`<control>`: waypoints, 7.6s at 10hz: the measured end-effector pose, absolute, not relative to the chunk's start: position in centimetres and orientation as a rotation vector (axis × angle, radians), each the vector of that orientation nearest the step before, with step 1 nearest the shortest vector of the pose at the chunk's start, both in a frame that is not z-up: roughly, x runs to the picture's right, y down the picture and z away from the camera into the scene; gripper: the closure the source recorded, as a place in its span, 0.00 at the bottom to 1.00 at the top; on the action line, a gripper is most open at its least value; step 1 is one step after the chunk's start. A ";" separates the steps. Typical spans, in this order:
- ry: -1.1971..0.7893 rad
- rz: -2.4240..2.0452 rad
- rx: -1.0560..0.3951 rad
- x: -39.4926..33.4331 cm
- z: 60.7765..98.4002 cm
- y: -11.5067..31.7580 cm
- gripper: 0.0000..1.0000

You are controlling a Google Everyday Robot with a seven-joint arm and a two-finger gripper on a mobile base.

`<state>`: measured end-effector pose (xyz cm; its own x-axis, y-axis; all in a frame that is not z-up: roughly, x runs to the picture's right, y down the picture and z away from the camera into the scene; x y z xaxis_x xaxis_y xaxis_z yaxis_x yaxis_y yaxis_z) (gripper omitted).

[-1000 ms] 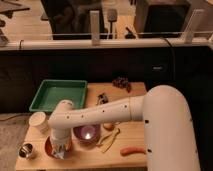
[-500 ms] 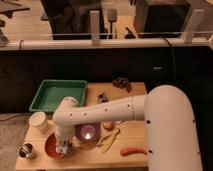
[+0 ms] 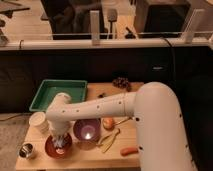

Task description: Wipe red bowl with towel

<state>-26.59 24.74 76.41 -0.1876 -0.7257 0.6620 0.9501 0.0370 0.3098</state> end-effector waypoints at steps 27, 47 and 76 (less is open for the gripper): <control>-0.977 -1.642 -0.362 -27.2 72.5 28.3 1.00; -1.004 -1.631 -0.391 -25.6 71.9 29.2 1.00; -1.004 -1.631 -0.392 -25.6 71.9 29.3 1.00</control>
